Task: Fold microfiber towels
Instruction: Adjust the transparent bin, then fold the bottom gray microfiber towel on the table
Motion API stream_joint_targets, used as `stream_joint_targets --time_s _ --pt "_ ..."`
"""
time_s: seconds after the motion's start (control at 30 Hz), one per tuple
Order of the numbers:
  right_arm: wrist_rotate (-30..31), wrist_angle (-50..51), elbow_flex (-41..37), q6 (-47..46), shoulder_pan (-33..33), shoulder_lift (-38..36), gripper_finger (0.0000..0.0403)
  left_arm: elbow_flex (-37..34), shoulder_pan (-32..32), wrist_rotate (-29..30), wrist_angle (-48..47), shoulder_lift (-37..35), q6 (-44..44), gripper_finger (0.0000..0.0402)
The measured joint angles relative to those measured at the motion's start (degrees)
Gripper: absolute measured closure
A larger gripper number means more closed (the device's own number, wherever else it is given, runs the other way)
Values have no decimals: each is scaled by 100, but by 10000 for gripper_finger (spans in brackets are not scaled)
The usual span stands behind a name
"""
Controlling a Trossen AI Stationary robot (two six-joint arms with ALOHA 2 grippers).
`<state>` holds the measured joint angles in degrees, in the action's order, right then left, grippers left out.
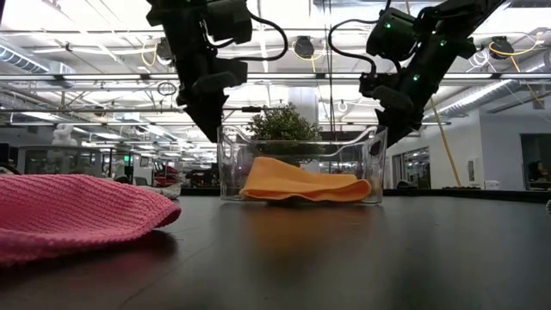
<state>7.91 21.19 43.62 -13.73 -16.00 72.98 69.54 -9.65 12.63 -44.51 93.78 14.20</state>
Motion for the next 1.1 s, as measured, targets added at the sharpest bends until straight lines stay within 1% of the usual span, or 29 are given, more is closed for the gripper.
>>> stream_joint_targets --time_s 0.1,0.2,0.3,0.43,0.53,0.63,0.73,0.9,1.0,1.1 --pt "-13 7 0 143 -19 -1 403 0 -130 1 142 0 -88 282" --pt "127 10 0 290 -17 -1 403 0 -209 4 159 0 -91 282" --pt "146 14 16 452 -19 -65 403 0 -228 -1 14 0 -15 282" --pt "261 242 280 784 -19 -193 403 4 -170 -18 -210 -8 134 282" --pt "253 874 666 810 -14 -294 403 4 -57 -165 -501 -11 317 282" --pt "250 1712 1181 588 131 -394 403 4 120 -391 -697 -11 582 282" --pt "251 2375 1668 512 368 -456 403 7 332 -387 -794 -62 708 282" --pt "227 3342 2312 -222 884 -452 403 7 563 -330 -829 -157 967 282" --pt "-20 3736 2425 -971 1330 -445 403 11 662 -299 -774 -310 1115 282" --pt "-224 3944 2423 -1758 1865 -437 403 9 763 -137 -643 -419 1173 282"
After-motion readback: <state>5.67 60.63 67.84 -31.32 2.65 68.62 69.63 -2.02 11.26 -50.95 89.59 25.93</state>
